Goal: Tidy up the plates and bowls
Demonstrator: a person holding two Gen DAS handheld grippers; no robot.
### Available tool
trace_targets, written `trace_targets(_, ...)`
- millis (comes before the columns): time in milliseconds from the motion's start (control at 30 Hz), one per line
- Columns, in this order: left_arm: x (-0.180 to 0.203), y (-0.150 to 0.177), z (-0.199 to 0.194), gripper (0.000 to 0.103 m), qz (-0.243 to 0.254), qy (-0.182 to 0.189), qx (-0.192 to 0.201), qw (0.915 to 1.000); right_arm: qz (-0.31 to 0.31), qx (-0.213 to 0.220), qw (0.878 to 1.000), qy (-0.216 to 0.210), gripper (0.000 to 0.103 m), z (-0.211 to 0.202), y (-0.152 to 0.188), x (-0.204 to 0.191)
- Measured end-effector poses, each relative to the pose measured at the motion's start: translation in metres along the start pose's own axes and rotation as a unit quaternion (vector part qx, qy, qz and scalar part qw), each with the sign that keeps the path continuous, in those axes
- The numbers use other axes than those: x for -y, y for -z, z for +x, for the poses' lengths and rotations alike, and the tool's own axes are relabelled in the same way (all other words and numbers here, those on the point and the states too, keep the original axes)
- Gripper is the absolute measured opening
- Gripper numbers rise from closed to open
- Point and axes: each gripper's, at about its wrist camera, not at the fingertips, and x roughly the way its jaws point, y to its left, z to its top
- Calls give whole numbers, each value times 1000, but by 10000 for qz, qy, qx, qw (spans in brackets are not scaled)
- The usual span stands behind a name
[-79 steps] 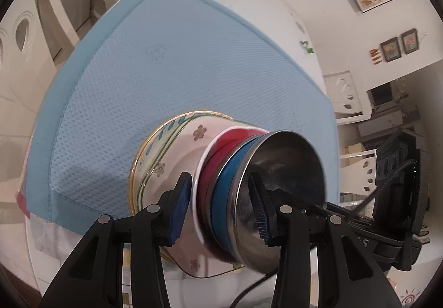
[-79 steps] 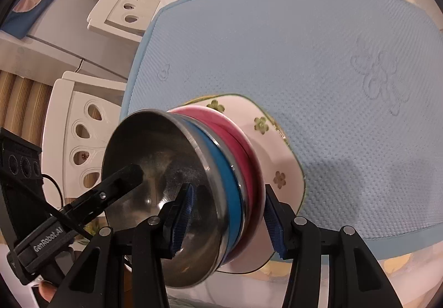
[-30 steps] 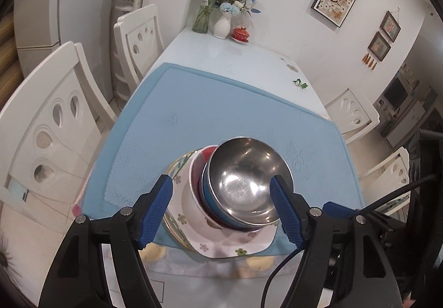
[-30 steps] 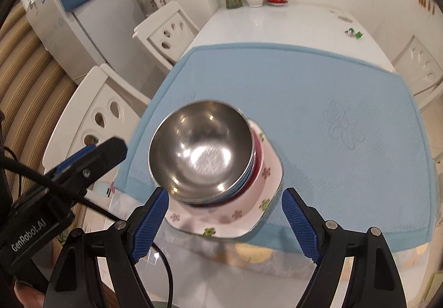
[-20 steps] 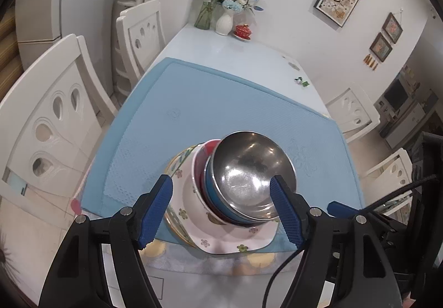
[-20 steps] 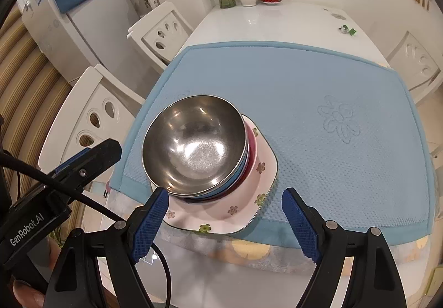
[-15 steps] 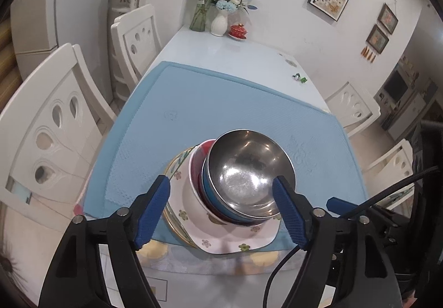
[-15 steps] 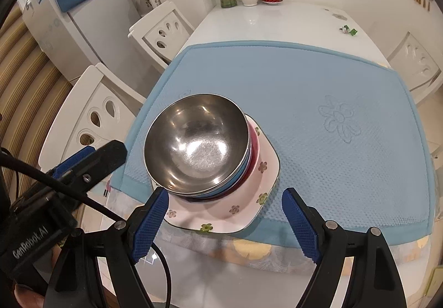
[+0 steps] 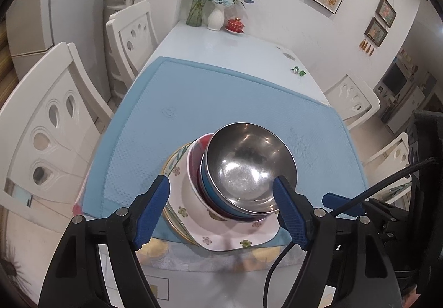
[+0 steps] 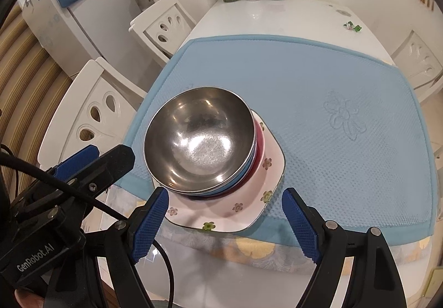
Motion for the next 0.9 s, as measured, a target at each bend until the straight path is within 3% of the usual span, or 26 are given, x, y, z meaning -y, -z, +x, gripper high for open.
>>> trace_targets(900,-11,0,10,76,-354,243,-209,9989,116,-137,9998,-18,82,4,0,8)
